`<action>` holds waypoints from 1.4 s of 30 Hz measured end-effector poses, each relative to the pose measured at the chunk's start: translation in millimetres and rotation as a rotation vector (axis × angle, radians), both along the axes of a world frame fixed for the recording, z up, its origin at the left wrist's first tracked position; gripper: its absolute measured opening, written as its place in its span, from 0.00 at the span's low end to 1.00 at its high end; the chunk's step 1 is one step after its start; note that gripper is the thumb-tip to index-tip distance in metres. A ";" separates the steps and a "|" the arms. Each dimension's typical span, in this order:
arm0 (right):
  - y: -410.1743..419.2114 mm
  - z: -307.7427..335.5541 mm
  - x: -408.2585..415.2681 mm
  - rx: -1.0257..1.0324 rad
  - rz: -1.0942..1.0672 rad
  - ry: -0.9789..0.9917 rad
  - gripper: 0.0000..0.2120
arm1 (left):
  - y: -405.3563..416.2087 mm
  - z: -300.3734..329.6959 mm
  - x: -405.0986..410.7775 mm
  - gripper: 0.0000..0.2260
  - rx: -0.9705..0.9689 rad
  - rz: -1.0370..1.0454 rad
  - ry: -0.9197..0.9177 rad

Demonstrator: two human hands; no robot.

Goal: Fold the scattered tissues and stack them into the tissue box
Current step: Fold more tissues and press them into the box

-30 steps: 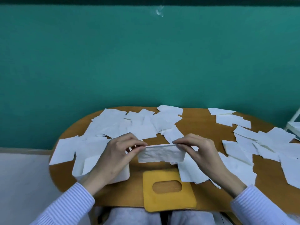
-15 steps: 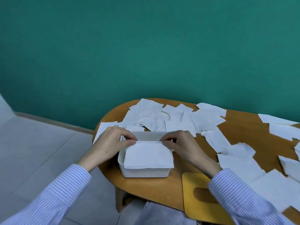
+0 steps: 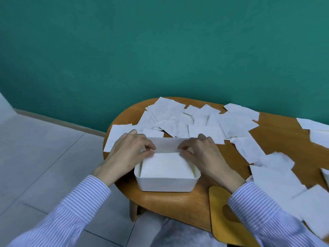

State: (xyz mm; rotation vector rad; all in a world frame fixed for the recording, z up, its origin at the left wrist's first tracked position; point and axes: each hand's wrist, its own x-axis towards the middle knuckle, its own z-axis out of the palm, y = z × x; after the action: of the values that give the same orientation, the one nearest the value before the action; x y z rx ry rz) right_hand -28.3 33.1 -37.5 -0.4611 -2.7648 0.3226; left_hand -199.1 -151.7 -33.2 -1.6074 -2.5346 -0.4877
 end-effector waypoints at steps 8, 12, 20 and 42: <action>9.0 19.6 58.7 0.090 -0.021 0.128 0.10 | 26.5 5.8 58.9 0.15 0.189 -0.125 0.106; 21.5 17.2 115.3 0.177 -0.061 0.142 0.10 | 61.2 7.7 108.6 0.18 0.213 -0.260 0.145; 54.3 -19.9 222.5 0.191 -0.272 0.075 0.11 | 131.6 -19.2 195.8 0.20 0.084 -0.466 0.138; 101.0 -73.1 308.2 0.132 -0.341 -0.125 0.21 | 187.8 -56.5 237.8 0.16 -0.151 -0.836 -0.088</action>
State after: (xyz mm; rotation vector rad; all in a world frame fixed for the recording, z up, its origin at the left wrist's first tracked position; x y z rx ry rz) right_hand 279.9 134.1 -110.6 -0.9281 -2.7351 0.0304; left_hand 38.7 36.1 -89.7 -2.7235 -1.8639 -0.4271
